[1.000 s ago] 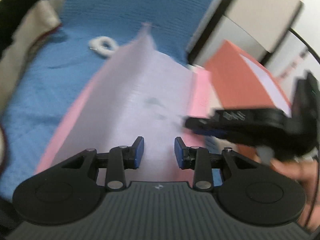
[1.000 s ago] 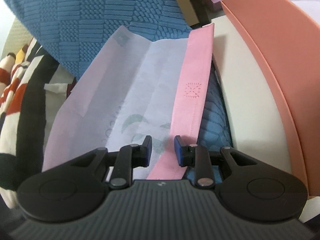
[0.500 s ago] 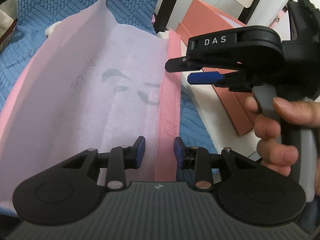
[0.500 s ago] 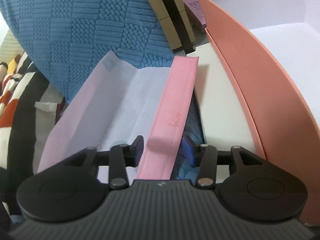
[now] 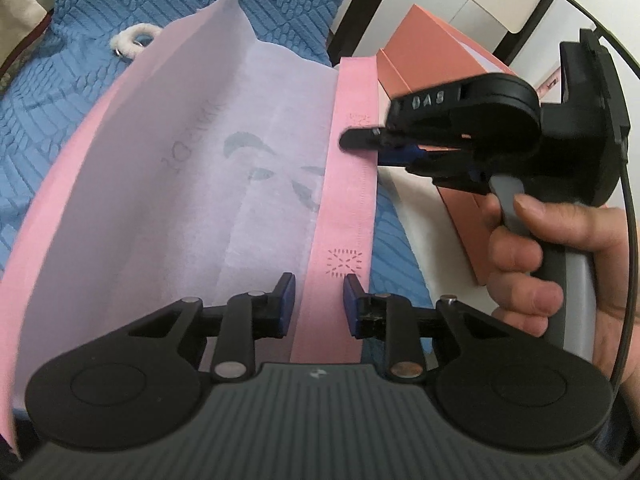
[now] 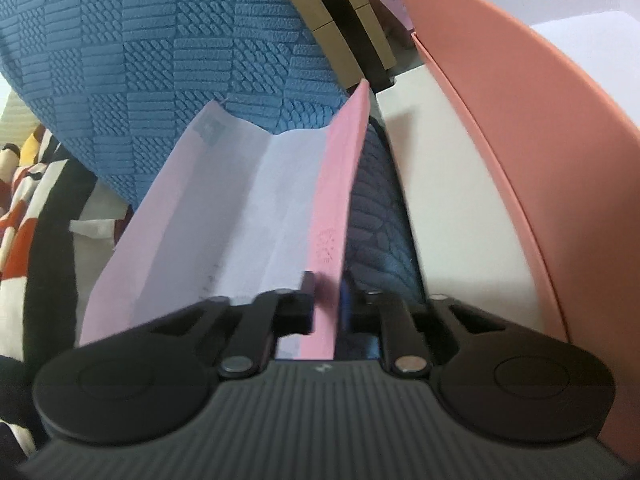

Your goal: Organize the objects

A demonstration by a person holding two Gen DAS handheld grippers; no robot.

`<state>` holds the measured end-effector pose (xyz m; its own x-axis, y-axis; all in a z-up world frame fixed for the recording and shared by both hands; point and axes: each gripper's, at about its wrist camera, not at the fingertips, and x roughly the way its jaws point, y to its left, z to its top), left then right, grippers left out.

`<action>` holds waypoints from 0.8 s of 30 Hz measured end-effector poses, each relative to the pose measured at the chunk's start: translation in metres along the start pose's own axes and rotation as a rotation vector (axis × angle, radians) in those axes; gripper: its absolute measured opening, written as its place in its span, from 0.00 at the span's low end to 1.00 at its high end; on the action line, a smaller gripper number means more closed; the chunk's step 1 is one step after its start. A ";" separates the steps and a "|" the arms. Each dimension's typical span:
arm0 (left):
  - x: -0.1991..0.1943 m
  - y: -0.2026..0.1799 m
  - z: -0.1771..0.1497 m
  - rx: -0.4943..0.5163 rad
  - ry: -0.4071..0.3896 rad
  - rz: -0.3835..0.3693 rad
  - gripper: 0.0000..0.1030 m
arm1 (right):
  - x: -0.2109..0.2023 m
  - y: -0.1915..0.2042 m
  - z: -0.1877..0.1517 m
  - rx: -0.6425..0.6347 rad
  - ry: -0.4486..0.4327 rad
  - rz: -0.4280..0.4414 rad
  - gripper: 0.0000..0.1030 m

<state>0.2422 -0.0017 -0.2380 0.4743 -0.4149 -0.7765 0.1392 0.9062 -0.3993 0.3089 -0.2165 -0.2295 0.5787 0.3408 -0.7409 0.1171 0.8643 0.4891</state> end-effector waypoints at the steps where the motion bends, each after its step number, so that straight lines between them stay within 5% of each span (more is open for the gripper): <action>1: -0.001 0.000 0.001 -0.002 -0.004 0.001 0.30 | -0.001 -0.001 0.000 0.010 -0.001 0.007 0.09; 8: -0.011 -0.003 0.006 0.015 -0.061 -0.010 0.33 | -0.006 0.004 -0.003 0.005 -0.003 0.022 0.06; 12: -0.015 -0.009 0.008 0.046 -0.078 -0.029 0.54 | -0.006 0.008 -0.005 -0.007 0.001 0.020 0.06; 21: -0.002 -0.027 0.008 0.127 -0.053 -0.003 0.53 | -0.009 0.015 -0.010 -0.042 0.012 -0.003 0.06; 24: 0.006 -0.033 0.006 0.171 -0.032 0.049 0.43 | -0.013 0.016 -0.012 -0.065 0.000 -0.048 0.06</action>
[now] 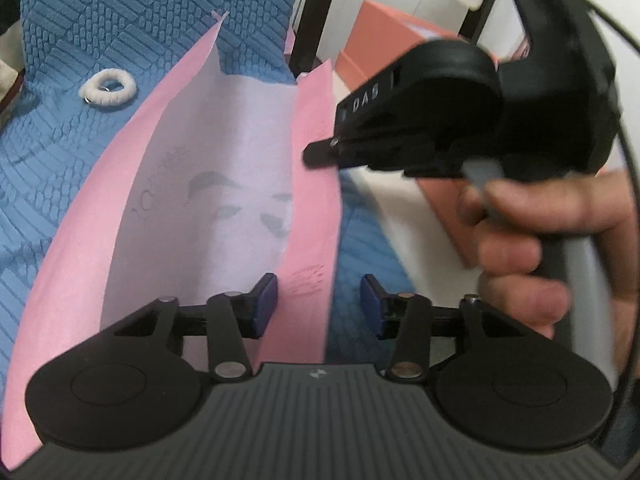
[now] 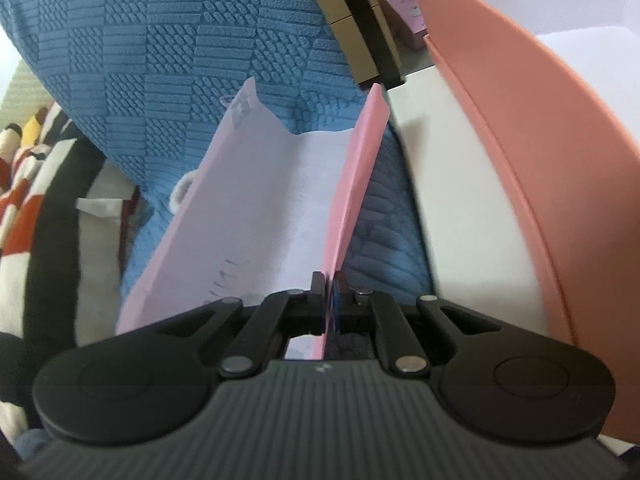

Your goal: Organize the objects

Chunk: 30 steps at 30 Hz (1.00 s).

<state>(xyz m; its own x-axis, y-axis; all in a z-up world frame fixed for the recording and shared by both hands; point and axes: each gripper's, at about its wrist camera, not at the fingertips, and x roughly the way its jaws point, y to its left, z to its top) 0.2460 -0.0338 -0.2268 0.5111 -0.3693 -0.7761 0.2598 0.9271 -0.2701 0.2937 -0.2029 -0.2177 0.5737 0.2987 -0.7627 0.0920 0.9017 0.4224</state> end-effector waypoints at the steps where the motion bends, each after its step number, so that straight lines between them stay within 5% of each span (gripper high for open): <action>1: 0.001 -0.001 0.000 0.006 0.005 0.007 0.36 | -0.001 0.000 0.000 -0.007 -0.003 -0.020 0.06; 9: 0.002 0.020 0.006 -0.131 0.025 -0.021 0.10 | -0.006 -0.005 0.001 -0.011 -0.041 -0.082 0.09; 14: 0.000 0.049 0.007 -0.293 0.038 -0.091 0.09 | -0.018 -0.002 0.004 -0.020 -0.092 -0.060 0.12; 22: -0.002 0.064 0.004 -0.386 0.044 -0.124 0.07 | -0.028 -0.001 0.008 -0.008 -0.145 -0.037 0.13; 30: 0.002 0.075 0.003 -0.431 0.079 -0.142 0.07 | -0.007 0.018 -0.004 -0.061 -0.052 0.024 0.13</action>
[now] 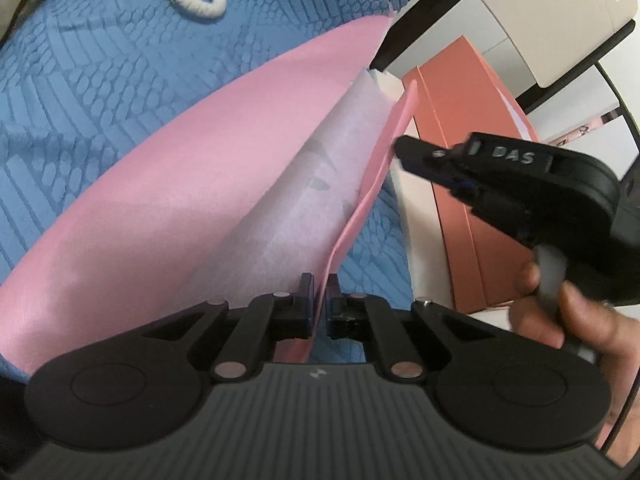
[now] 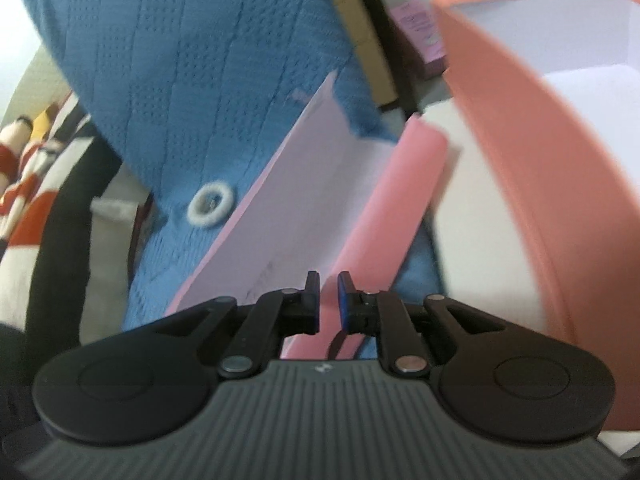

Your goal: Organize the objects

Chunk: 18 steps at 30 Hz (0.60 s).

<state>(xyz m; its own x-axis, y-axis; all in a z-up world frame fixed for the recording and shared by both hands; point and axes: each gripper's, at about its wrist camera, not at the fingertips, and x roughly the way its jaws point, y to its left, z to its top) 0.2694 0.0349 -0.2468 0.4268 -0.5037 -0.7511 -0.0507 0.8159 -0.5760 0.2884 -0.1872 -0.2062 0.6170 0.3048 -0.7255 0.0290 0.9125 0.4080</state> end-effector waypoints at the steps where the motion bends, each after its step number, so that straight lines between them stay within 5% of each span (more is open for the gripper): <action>1: 0.000 0.000 0.001 -0.001 0.003 0.005 0.07 | 0.004 0.002 -0.002 -0.005 0.011 0.006 0.13; 11: 0.000 0.006 0.007 -0.015 0.015 0.032 0.08 | 0.024 0.009 -0.013 -0.052 0.077 -0.045 0.12; 18: -0.016 0.003 0.011 0.010 -0.063 0.055 0.09 | 0.028 0.008 -0.013 -0.050 0.079 -0.035 0.12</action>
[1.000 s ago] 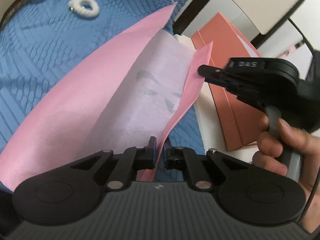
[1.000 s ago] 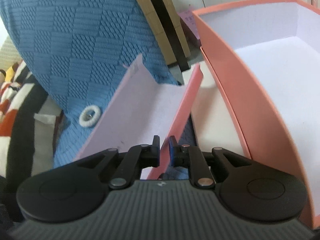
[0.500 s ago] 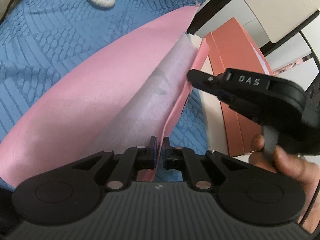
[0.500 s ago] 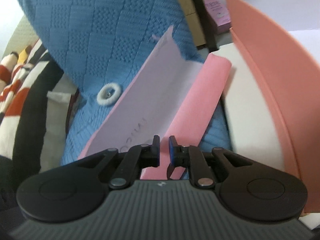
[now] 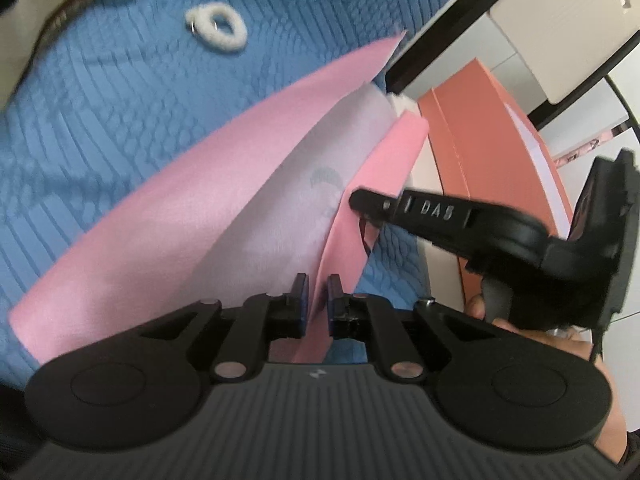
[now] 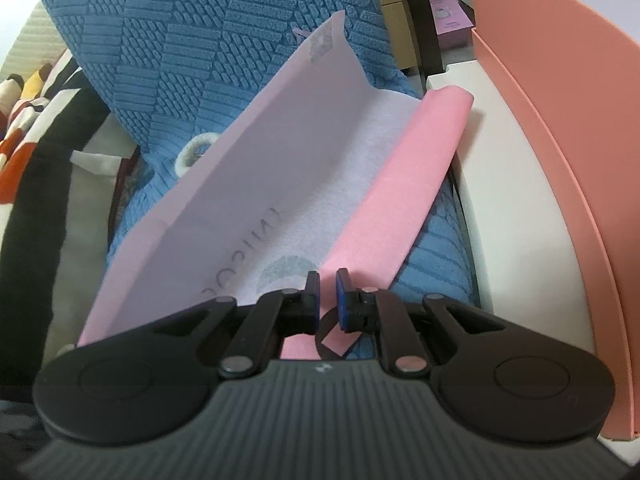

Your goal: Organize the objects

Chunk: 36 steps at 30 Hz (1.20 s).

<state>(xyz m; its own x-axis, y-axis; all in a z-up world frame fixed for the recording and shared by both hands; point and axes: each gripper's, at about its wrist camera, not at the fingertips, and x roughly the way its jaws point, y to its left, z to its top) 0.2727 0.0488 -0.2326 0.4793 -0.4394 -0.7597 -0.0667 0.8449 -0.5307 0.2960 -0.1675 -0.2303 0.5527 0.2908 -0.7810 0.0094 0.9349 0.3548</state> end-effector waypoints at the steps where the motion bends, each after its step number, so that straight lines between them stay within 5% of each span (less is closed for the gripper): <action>1: -0.003 -0.002 0.002 0.008 -0.020 0.007 0.09 | 0.000 -0.001 0.000 0.003 0.000 0.002 0.12; 8: -0.032 -0.010 0.003 0.077 -0.117 -0.036 0.09 | 0.002 -0.005 0.001 0.034 0.000 0.018 0.08; 12: -0.020 -0.020 -0.005 0.104 -0.075 -0.051 0.09 | 0.003 -0.006 0.001 0.047 0.002 0.030 0.08; 19: 0.006 -0.022 -0.016 0.147 0.016 0.031 0.09 | 0.002 -0.007 0.001 0.055 0.002 0.035 0.08; 32: 0.006 -0.011 -0.023 0.098 0.014 0.084 0.09 | 0.005 -0.017 0.015 0.088 -0.032 -0.009 0.09; 34: 0.005 -0.011 -0.023 0.091 0.015 0.082 0.09 | 0.005 -0.020 0.020 0.097 -0.042 -0.014 0.10; 36: 0.005 -0.009 -0.023 0.083 0.016 0.078 0.09 | 0.005 -0.025 0.024 0.106 -0.055 -0.015 0.24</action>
<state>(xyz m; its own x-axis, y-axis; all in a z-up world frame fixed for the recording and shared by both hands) 0.2556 0.0320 -0.2402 0.4615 -0.3755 -0.8037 -0.0307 0.8987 -0.4374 0.3184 -0.1937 -0.2311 0.5963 0.2627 -0.7585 0.1044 0.9115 0.3978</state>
